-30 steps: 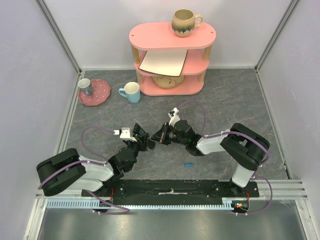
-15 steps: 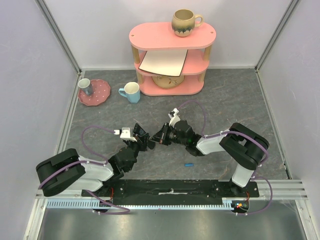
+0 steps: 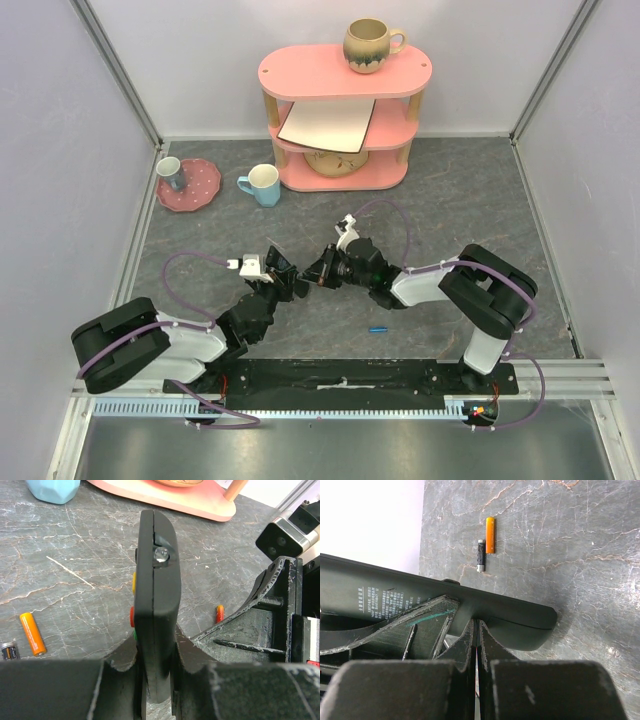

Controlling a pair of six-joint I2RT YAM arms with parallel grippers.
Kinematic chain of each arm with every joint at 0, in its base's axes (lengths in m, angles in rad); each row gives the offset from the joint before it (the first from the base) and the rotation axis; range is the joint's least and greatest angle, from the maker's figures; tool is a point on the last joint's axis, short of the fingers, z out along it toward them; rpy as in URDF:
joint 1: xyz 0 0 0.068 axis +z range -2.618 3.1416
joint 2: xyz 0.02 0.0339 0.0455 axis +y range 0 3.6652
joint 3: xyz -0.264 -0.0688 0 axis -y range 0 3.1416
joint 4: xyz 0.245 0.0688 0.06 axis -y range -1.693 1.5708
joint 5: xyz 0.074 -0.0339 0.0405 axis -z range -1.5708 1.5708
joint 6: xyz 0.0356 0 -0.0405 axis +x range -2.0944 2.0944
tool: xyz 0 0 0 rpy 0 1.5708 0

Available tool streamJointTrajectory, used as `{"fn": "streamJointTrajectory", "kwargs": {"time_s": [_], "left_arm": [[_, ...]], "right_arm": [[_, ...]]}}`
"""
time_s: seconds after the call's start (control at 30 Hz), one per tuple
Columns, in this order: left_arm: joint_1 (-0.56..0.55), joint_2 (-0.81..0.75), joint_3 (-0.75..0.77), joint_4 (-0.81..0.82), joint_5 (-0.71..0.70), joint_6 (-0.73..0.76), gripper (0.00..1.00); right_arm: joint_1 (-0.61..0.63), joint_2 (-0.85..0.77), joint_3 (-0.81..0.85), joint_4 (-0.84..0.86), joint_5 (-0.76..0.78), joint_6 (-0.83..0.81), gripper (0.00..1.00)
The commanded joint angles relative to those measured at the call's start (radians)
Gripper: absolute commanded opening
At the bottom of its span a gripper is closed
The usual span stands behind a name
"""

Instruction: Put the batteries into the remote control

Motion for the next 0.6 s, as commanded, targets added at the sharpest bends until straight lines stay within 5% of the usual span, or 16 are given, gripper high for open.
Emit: {"fn": "streamJointTrajectory", "kwargs": {"time_s": [0.0, 0.57], "left_arm": [[-0.010, 0.008, 0.036, 0.039, 0.036, 0.024, 0.02], [-0.010, 0.005, 0.041, 0.049, 0.030, 0.047, 0.02]], "right_arm": [[0.013, 0.028, 0.049, -0.153, 0.039, -0.056, 0.00], [0.036, 0.060, 0.106, -0.349, 0.050, -0.107, 0.00]]}}
